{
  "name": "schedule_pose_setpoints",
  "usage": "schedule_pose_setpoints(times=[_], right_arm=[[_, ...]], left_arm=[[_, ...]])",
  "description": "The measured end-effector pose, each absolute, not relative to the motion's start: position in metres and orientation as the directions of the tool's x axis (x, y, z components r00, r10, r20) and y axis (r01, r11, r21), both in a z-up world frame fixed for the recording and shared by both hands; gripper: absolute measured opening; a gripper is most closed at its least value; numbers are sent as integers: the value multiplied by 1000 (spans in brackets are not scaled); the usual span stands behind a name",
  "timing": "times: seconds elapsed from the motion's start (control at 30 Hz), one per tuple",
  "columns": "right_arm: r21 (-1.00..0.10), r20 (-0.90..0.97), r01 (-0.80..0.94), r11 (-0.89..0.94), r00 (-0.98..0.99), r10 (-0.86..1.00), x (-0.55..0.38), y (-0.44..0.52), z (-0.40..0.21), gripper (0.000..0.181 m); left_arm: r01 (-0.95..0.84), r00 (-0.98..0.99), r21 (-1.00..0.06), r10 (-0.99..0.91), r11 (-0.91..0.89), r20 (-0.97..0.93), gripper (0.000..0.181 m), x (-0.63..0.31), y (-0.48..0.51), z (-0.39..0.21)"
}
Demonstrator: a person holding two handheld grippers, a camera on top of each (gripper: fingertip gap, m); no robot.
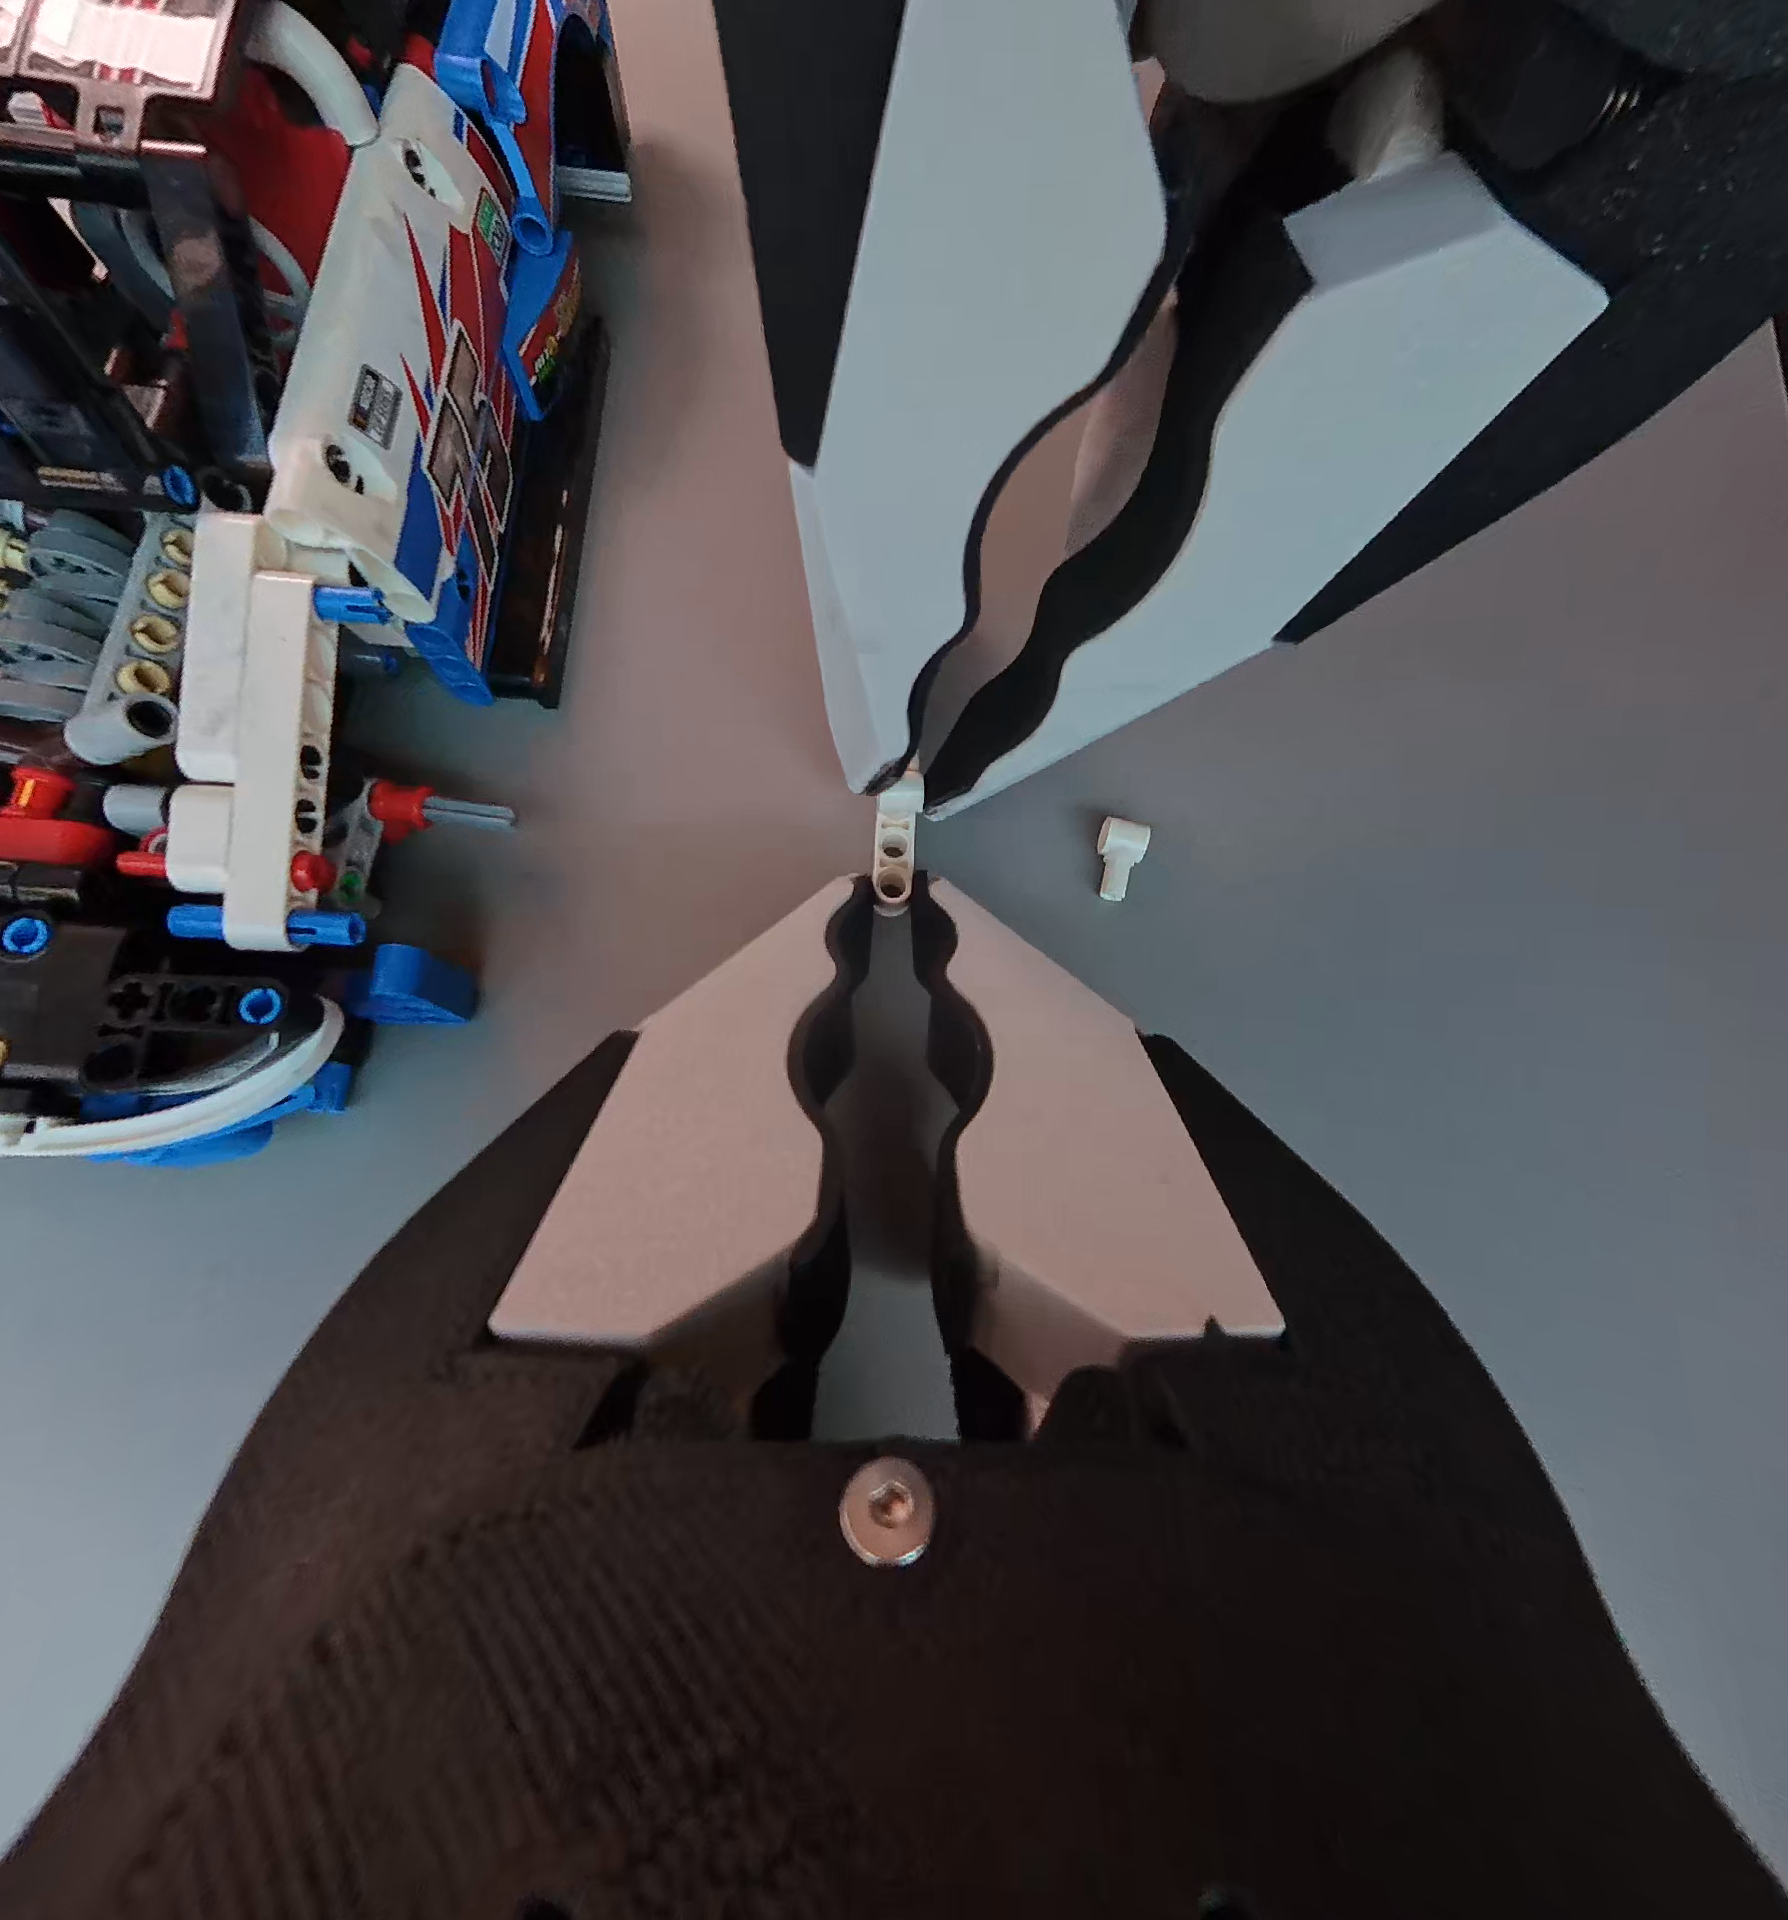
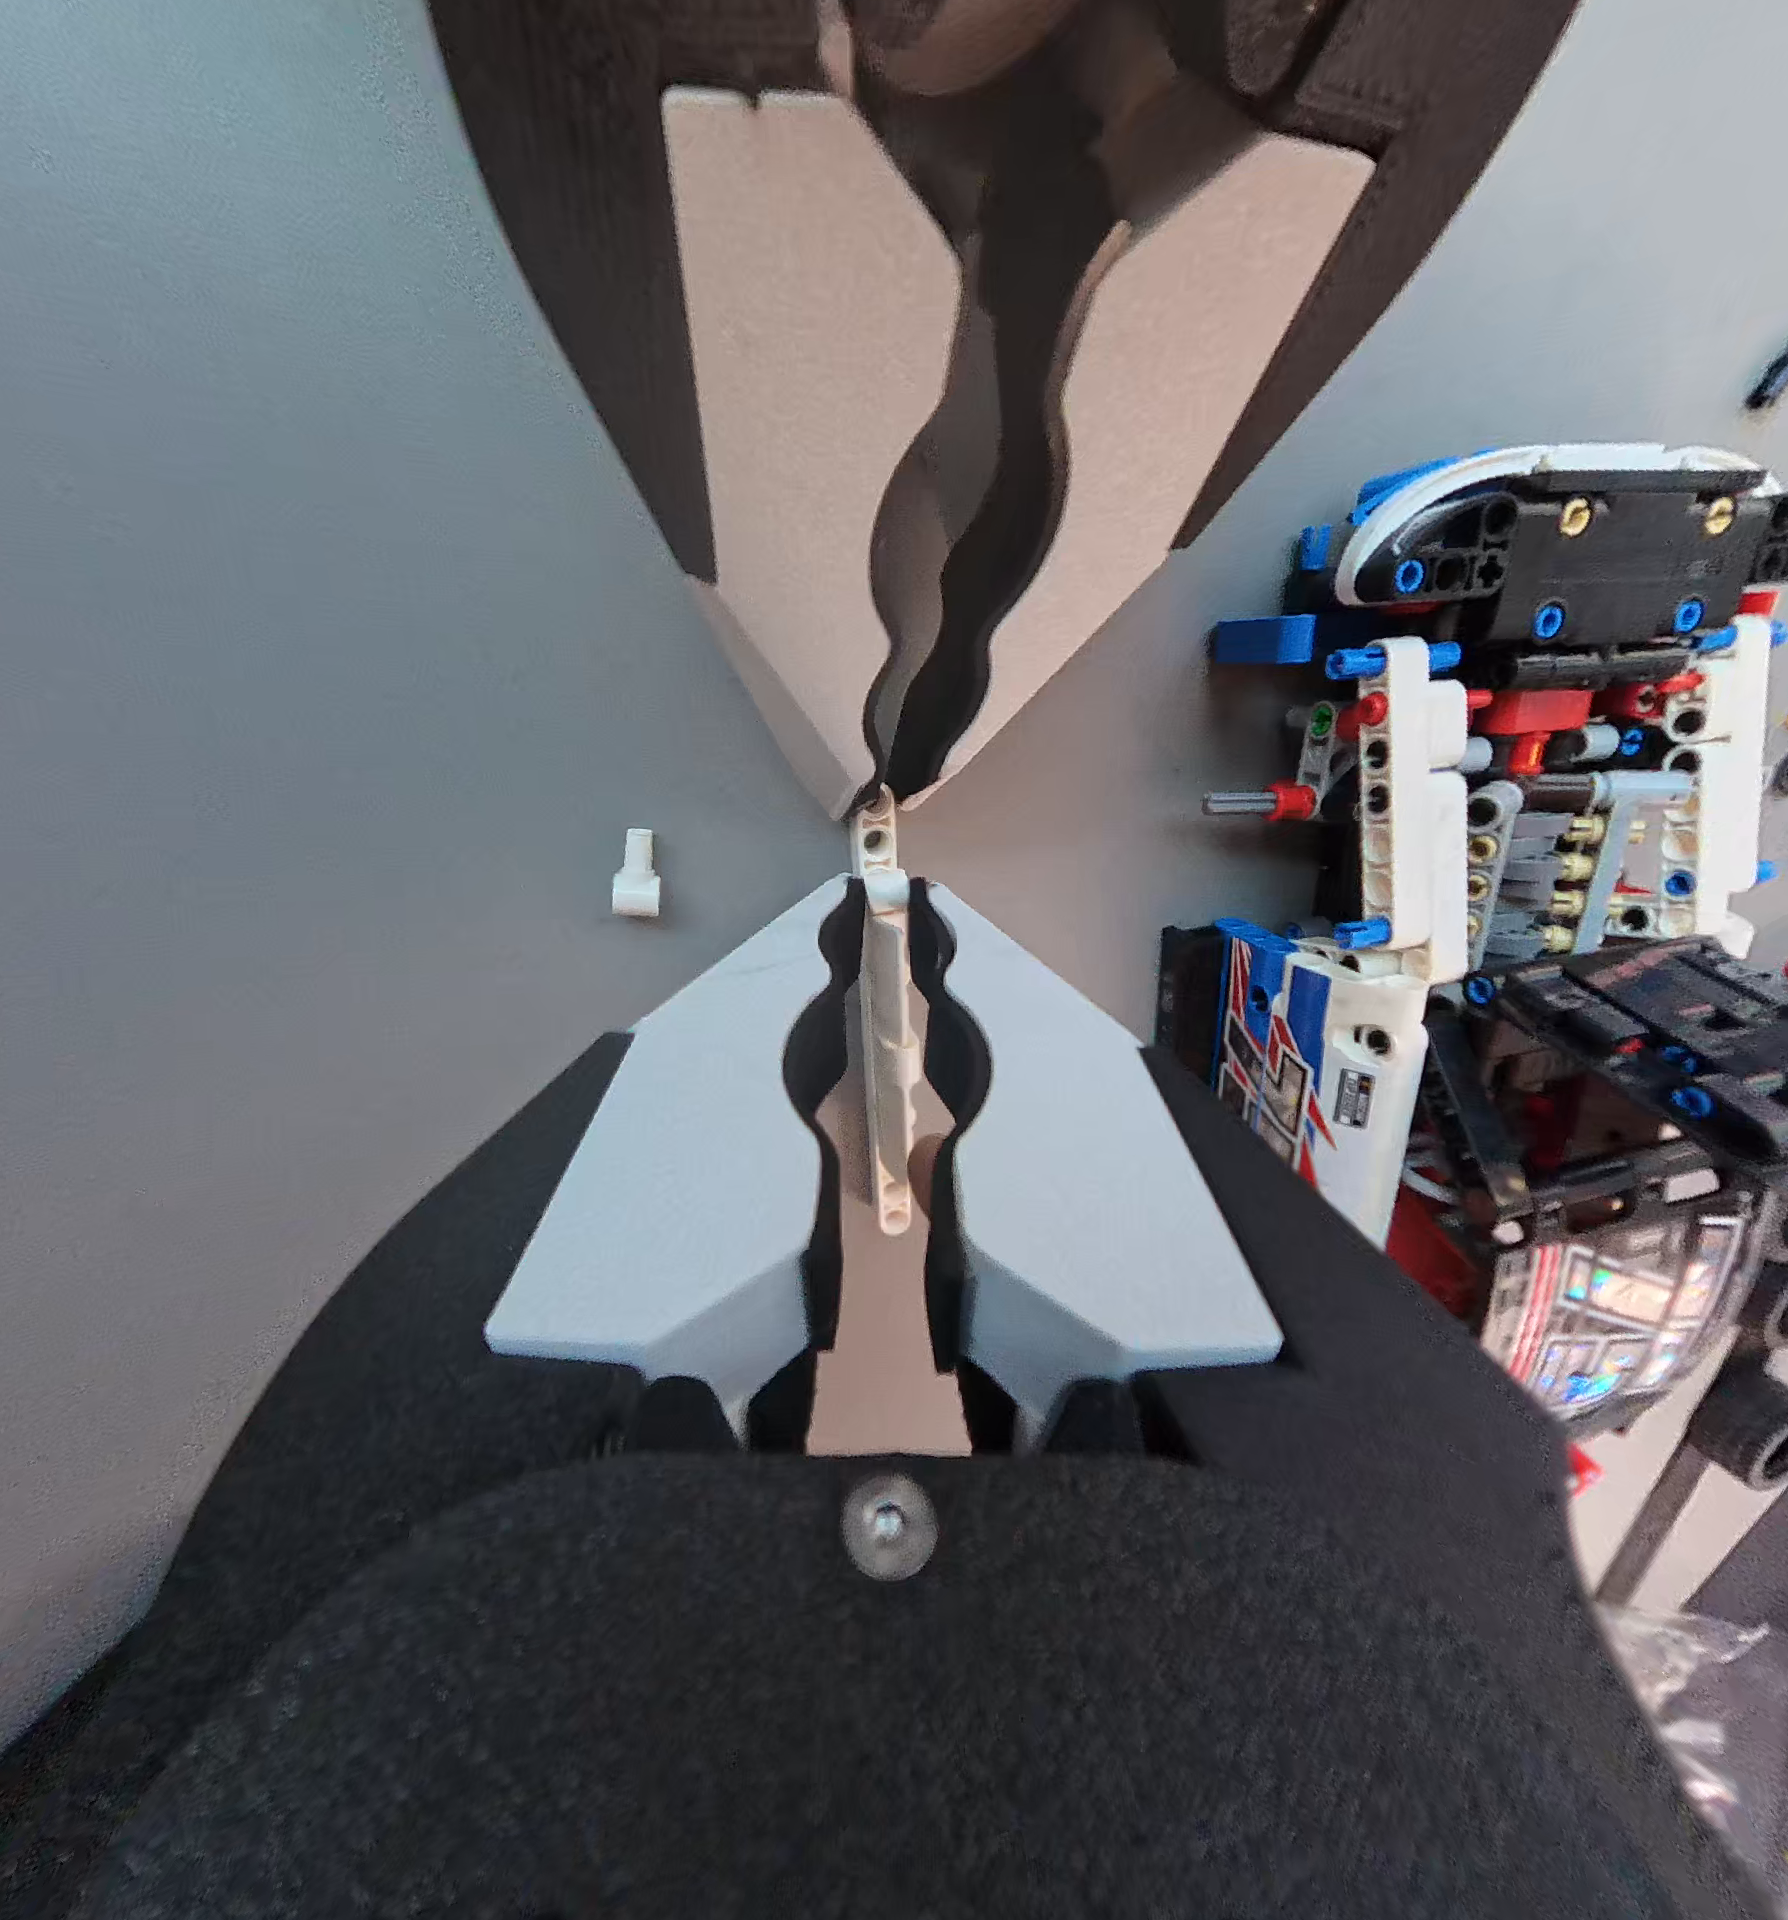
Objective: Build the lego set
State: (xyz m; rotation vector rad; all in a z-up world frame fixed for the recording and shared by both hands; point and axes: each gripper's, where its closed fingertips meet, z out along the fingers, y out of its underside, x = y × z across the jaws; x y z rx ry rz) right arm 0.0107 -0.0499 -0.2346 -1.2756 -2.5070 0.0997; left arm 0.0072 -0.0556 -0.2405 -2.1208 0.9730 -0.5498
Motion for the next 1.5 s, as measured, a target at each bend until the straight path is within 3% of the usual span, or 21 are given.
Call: schedule_pose_setpoints(times=[0.23, 0.33, 0.43, 0.5, 0.57, 0.67, 0.73, 1.0, 1.3, 1.5], right_arm=[[-189, 301, 423, 886, -834, 462, 15, -60, -234, 6], [-148, 296, 361, 921, -872, 390, 14, -60, -234, 6], [-154, 270, 449, 880, -838, 475, 13, -60, -234, 11], [-158, 227, 607, 779, -745, 627, 12, -59, -234, 26], [-167, 207, 723, 670, -639, 741, 12, -56, -232, 23], [-273, 159, 799, 536, -512, 844, 6, -65, -226, 13], [-269, 182, 829, 489, -455, 872, 5, -59, -228, 11], [-250, 275, 852, 460, -393, 878, -2, -51, -229, 6], [-182, 368, 848, 497, -410, 834, -4, -46, -235, 12], [-244, 376, 776, 582, -478, 794, -7, -52, -234, 8]], left_arm=[[-503, 551, -761, -831, -409, 83, 6, 12, -64, -240], [-505, 546, -761, -833, -408, 85, 6, 12, -65, -240], [-506, 551, -761, -831, -406, 76, 6, 11, -65, -240], [-498, 568, -761, -819, -416, 76, 6, 9, -63, -240], [-482, 595, -761, -800, -434, 78, 6, 6, -61, -240], [-459, 632, -761, -771, -459, 84, 6, 2, -60, -240], [-450, 646, -761, -759, -468, 85, 6, 2, -60, -240], [-417, 684, -760, -723, -499, 99, 6, -2, -58, -240], [-404, 701, -760, -706, -510, 101, 6, -5, -59, -240], [-411, 699, -764, -710, -497, 85, 6, -9, -60, -239]])
